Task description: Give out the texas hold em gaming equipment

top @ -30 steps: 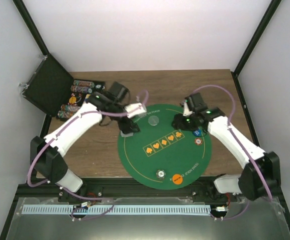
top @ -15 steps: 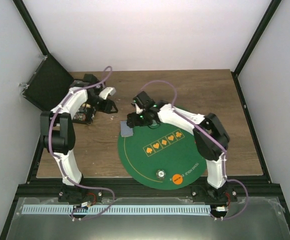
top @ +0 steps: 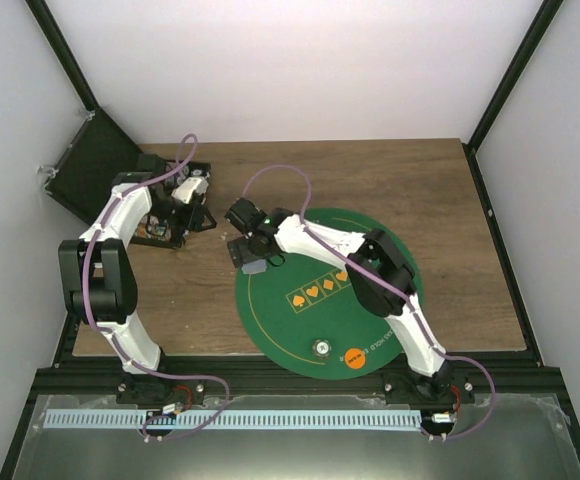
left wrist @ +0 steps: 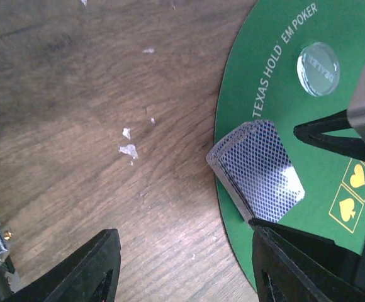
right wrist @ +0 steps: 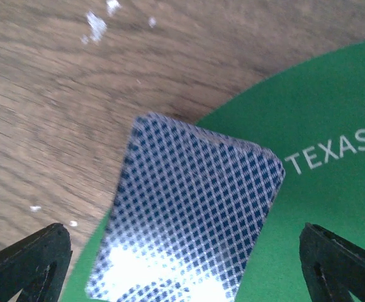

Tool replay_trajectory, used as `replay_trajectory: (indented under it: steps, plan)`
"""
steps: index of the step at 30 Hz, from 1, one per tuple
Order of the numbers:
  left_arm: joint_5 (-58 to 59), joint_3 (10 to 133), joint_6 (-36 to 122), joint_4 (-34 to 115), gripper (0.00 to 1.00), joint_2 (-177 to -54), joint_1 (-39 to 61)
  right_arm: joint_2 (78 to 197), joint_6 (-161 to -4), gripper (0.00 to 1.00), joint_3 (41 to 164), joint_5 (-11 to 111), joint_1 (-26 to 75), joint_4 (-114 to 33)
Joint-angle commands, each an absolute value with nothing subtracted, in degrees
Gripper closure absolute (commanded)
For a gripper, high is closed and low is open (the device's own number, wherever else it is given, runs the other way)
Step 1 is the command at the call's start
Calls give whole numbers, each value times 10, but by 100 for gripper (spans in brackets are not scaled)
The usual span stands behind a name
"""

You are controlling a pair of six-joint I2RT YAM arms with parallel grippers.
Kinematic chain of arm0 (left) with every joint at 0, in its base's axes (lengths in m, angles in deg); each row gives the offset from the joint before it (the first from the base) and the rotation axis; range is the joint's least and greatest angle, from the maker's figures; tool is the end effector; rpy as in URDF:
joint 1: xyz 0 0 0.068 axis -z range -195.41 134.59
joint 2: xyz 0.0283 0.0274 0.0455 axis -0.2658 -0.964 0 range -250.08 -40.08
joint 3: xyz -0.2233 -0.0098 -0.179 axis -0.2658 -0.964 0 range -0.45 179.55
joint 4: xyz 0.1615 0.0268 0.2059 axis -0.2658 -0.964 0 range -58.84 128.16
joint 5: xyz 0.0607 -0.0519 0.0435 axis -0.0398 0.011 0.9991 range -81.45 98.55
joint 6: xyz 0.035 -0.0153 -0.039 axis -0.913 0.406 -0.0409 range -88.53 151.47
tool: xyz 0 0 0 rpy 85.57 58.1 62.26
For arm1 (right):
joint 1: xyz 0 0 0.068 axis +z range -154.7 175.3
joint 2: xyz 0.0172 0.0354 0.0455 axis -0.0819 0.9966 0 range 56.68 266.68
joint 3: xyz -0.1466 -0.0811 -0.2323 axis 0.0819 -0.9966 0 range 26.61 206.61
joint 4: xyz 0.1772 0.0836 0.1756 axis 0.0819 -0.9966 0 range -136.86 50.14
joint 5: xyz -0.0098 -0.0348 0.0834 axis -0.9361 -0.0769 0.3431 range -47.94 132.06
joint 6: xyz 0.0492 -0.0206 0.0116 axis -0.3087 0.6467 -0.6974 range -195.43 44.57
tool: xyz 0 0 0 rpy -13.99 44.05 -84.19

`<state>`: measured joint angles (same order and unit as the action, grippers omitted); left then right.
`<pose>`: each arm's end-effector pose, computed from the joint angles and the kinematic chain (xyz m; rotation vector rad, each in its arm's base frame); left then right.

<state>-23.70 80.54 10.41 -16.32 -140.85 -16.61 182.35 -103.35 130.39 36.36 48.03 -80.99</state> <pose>0.3531 -0.0122 0.2584 0.5690 2.6271 -0.6904 0.2958 0.3826 0.2046 -0.5488 2.6458 0.3172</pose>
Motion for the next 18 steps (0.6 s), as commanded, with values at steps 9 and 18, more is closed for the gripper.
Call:
replay_trajectory:
  steps: [9, 18]
  plan:
    - [-255, 780, 85, -150, 40, -1392, -168, 1880, -1010, 0, 1356, 343, 491, -839]
    - [-253, 772, 84, -145, 39, -1389, -167, 1899, -1007, 0, 1366, 344, 491, -847]
